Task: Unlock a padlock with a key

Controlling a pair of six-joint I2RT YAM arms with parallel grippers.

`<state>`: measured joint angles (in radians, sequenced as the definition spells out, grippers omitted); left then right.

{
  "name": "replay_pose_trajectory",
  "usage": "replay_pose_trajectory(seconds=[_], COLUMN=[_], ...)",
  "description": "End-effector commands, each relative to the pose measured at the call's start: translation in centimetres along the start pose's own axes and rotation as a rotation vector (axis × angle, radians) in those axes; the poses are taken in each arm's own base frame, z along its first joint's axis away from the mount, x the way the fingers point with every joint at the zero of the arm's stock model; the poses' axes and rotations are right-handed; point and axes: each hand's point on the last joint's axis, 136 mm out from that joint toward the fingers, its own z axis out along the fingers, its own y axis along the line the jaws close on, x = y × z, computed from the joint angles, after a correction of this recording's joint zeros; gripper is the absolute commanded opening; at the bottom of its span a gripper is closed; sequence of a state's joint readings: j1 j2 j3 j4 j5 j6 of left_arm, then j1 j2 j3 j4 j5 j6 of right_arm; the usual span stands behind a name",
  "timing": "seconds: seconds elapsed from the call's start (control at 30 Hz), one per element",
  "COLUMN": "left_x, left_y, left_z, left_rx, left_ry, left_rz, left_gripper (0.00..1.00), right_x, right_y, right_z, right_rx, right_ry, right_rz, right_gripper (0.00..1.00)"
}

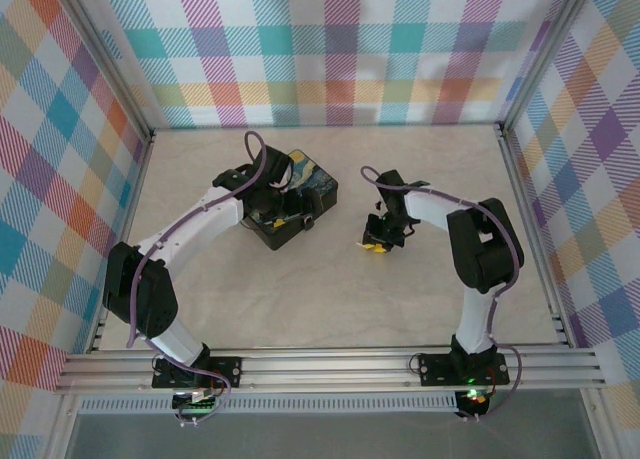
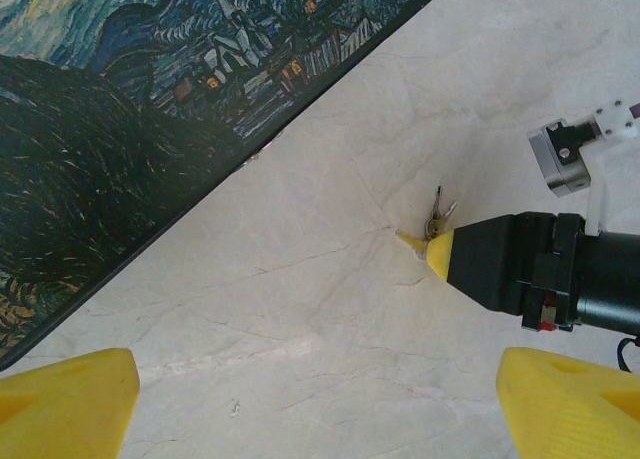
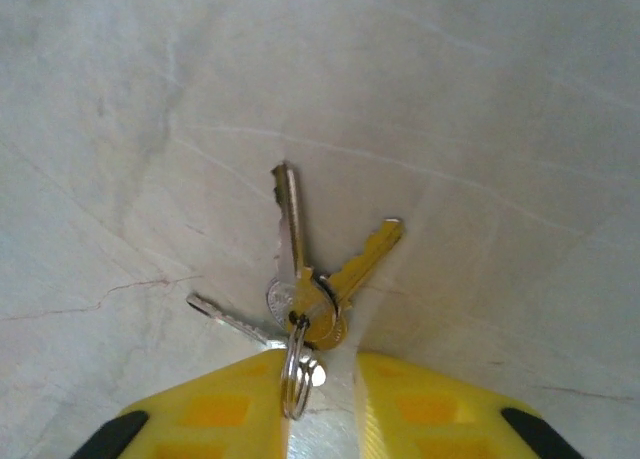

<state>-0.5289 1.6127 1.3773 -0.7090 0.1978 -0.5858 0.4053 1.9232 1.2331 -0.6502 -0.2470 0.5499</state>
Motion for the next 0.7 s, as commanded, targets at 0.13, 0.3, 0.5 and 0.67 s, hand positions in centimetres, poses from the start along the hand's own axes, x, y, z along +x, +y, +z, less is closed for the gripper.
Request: replay_pose_trajectory(seconds=[0.13,0.3,0.5,0.67], left_x=[0.6,2.3,3.8,2.6], left_y=[0.3,-0.5,-2.2,-3.7], left_z=[-0.5,0.9,4.5,5.8], left_rx=[-0.022,0.026,0.095,0.156], left_ry=[0.012,0.061,0.111,0.095], left_rz=[0.035,0.021,-0.050,-0.101], left_gripper=[0.92,0.92,0.87,0.83], right_x=[-2.6,-1.6,-0.1,1.2], right_y=[1.6,1.6,4.6,6.3], right_z=[1.6,1.5,-1.4,-3.1], right_rx=[-0.050,-0.109,-0.312,-0.424], right_ry=[-0.068,-0.046,-0.062,-0.052], right_rz=[-0.092,-0.161,-0.260,-0.276], right_gripper=[0.07,0.00,0.00,0.00])
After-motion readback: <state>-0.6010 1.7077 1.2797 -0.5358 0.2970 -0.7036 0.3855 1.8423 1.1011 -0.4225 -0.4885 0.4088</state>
